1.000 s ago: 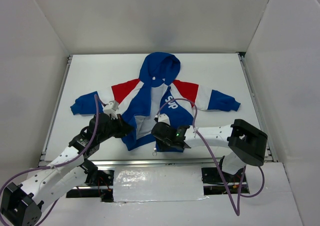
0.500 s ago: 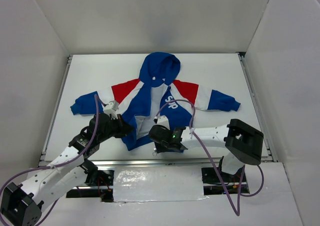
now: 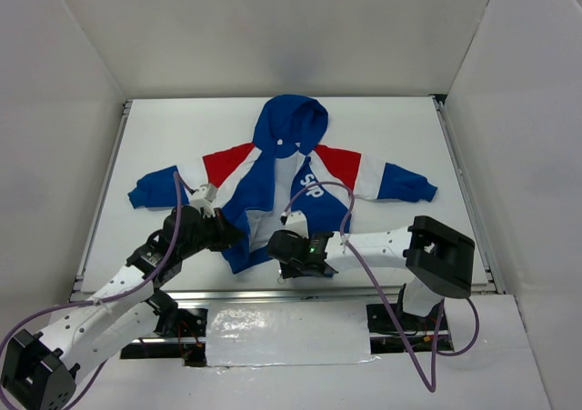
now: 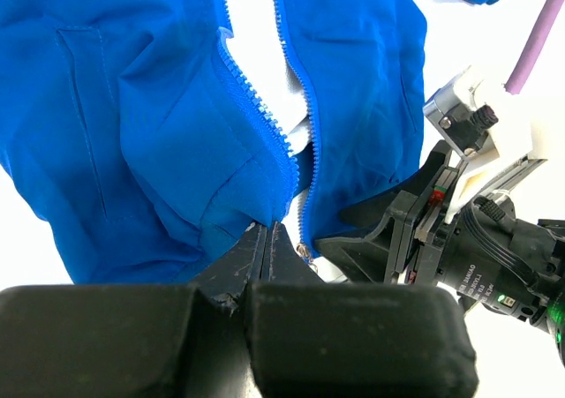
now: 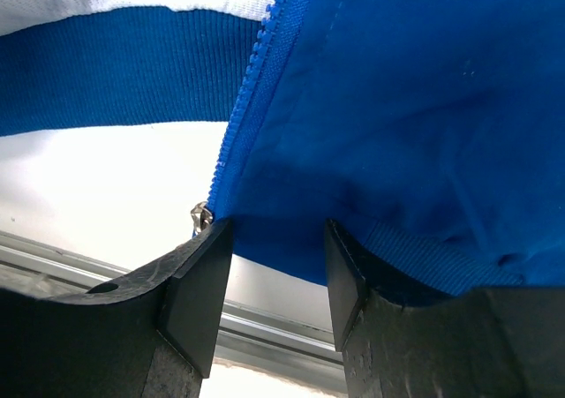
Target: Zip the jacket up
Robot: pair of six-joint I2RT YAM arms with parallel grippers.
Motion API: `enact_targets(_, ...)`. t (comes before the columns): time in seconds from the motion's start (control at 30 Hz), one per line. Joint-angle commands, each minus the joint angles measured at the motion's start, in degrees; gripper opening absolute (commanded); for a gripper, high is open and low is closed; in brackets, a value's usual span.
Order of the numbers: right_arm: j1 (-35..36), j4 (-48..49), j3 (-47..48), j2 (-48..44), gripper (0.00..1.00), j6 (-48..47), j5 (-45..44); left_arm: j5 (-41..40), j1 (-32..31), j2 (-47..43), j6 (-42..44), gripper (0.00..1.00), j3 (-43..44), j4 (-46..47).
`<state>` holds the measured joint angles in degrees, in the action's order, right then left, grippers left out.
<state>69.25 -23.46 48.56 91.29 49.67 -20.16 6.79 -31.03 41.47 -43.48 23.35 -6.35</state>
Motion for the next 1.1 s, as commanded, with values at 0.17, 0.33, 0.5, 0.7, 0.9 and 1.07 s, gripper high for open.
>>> enact_targets(0.17,1.1,-1.3,2.3,1.1,0.53,3.1,-1.5,1.4,0.1,-0.1,1.0,0.0,-0.3,2.7)
enact_targets(0.33,1.1,-1.1,2.2,1.1,0.53,3.2,-0.8,1.7,0.1,-0.1,1.0,0.0,-0.2,2.9)
enact_targets(0.5,1.3,-1.1,2.4,0.0,0.53,3.6,-1.3,1.7,0.1,-0.1,1.0,0.0,-0.3,2.8)
enact_targets(0.7,1.4,-1.1,3.1,0.9,0.53,3.8,-0.9,2.0,0.1,0.1,1.0,0.0,-0.3,3.1)
enact_targets(0.9,1.8,-0.2,2.9,0.6,0.54,3.9,-0.8,2.0,0.1,0.1,1.0,0.0,-0.4,3.0)
enact_targets(1.07,2.0,0.0,3.2,2.2,0.54,4.0,-0.3,2.0,0.1,0.2,0.9,0.0,-0.2,2.7)
